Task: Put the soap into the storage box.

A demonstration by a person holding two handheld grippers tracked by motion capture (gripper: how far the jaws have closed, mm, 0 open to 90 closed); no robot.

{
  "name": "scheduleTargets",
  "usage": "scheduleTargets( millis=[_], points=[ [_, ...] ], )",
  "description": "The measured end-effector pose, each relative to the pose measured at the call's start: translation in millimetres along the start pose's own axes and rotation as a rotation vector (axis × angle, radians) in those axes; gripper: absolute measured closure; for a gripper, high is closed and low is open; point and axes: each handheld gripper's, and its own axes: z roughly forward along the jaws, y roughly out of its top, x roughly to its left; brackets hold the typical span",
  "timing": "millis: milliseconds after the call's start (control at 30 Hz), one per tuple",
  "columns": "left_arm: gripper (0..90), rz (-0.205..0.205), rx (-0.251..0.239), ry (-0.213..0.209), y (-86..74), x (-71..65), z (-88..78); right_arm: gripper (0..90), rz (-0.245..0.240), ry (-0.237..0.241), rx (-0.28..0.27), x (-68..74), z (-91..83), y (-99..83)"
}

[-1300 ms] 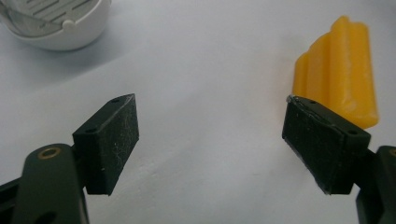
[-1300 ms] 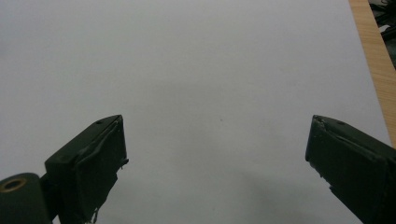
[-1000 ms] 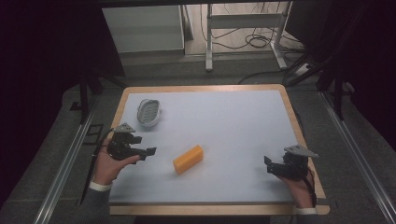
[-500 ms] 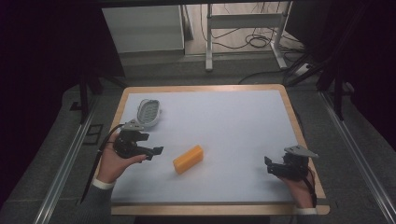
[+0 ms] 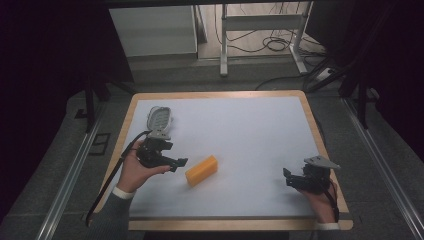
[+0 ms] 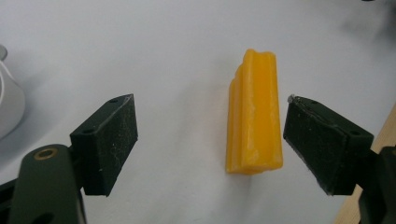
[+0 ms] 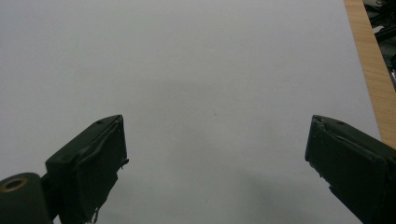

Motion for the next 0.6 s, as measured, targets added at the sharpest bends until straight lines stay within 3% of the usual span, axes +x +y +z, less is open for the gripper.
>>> scheduleTargets(
  millis=[133, 300, 600],
  points=[
    [18.0, 0.027, -0.007, 0.001, 9.6, -5.9, -1.9, 5.4, 0.001, 0.0, 0.0, -0.5, 0.2, -0.3],
    [17.8, 0.053, 0.019, -0.015, 17.6, -14.8, 6.6, 5.4, 0.003, -0.001, 0.003, 0.2, 1.1, -0.5],
    [19.2, 0.054, 0.079, -0.053, 21.0, -22.7, 32.1, 5.4, 0.0, -0.002, 0.012, 0.1, 2.6, -1.6]
  ],
)
